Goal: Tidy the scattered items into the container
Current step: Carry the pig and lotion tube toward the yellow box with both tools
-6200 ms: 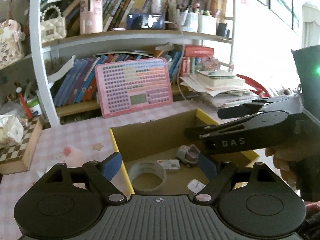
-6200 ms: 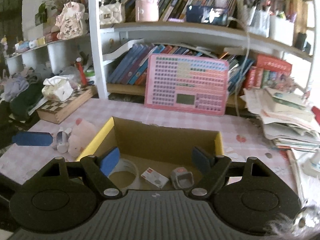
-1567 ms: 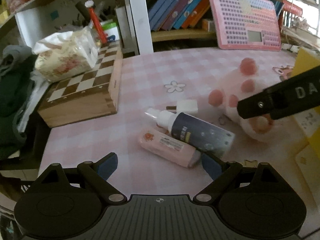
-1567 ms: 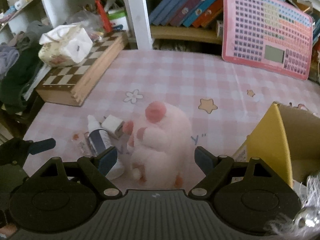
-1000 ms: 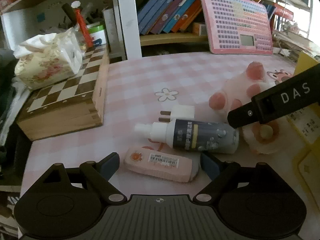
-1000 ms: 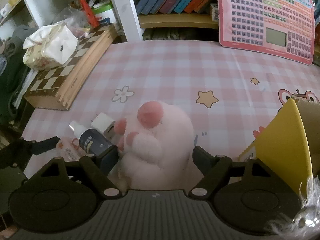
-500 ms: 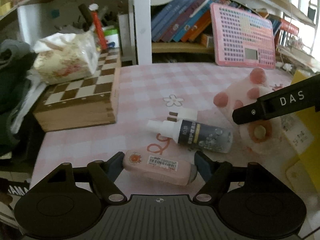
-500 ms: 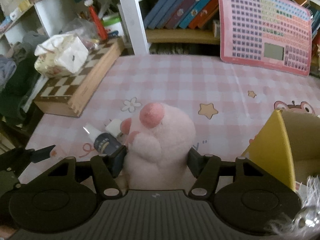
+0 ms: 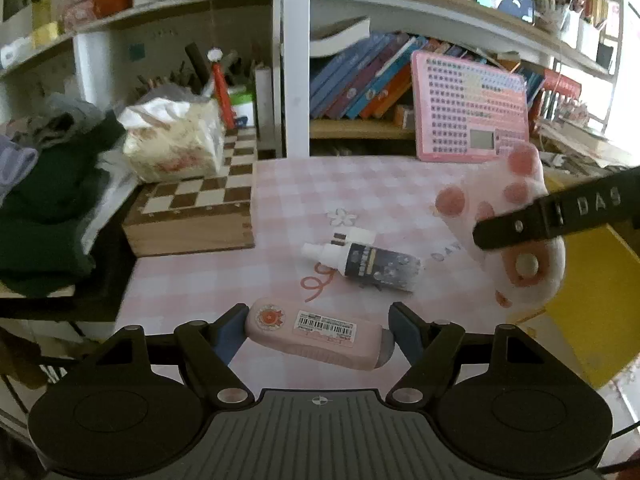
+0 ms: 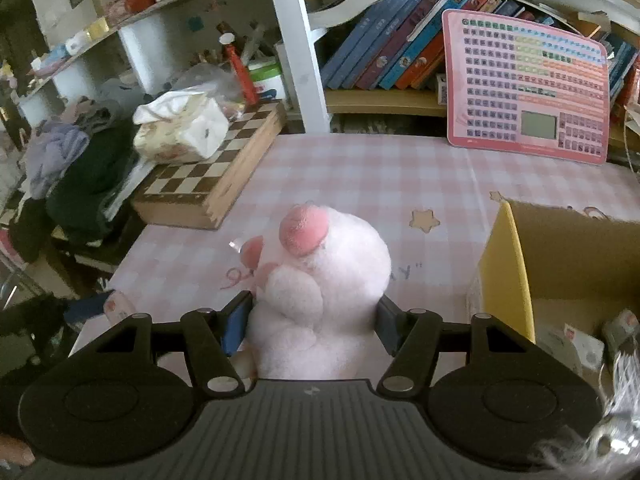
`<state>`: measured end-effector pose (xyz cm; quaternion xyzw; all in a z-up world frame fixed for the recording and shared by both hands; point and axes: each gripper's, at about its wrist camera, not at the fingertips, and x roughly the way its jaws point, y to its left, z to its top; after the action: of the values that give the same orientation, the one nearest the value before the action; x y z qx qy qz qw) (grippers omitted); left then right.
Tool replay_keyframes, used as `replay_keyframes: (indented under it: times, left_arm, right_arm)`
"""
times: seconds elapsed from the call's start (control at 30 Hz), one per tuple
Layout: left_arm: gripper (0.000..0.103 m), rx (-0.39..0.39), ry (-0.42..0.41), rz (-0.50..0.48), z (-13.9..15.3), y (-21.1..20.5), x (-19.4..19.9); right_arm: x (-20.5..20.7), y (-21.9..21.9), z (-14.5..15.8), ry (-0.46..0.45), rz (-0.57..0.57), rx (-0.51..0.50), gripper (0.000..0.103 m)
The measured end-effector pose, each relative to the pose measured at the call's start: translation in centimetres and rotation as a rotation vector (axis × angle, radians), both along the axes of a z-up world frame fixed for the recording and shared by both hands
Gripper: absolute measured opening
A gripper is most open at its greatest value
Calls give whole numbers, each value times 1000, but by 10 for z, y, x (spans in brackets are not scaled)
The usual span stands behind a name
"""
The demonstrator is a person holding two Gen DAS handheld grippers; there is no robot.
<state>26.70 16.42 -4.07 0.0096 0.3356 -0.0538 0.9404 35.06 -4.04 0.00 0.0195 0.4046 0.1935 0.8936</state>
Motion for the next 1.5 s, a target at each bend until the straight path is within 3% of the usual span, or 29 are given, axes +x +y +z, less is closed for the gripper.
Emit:
replay_keyframes:
  times: [0.7,1.07,1.5]
  left_arm:
    - [77,12,-77,-87,53,-10,-104]
    - [77,-12,-77,-148,59,-21,-144]
    - [77,-32,-81,-280,57,-53,-158]
  right_arm:
    - [-121,-24,16,-42,4,-15,61]
    - [-166,-31,10,5,-57,45,61]
    - [-205,-64,10,7,-195,51,61]
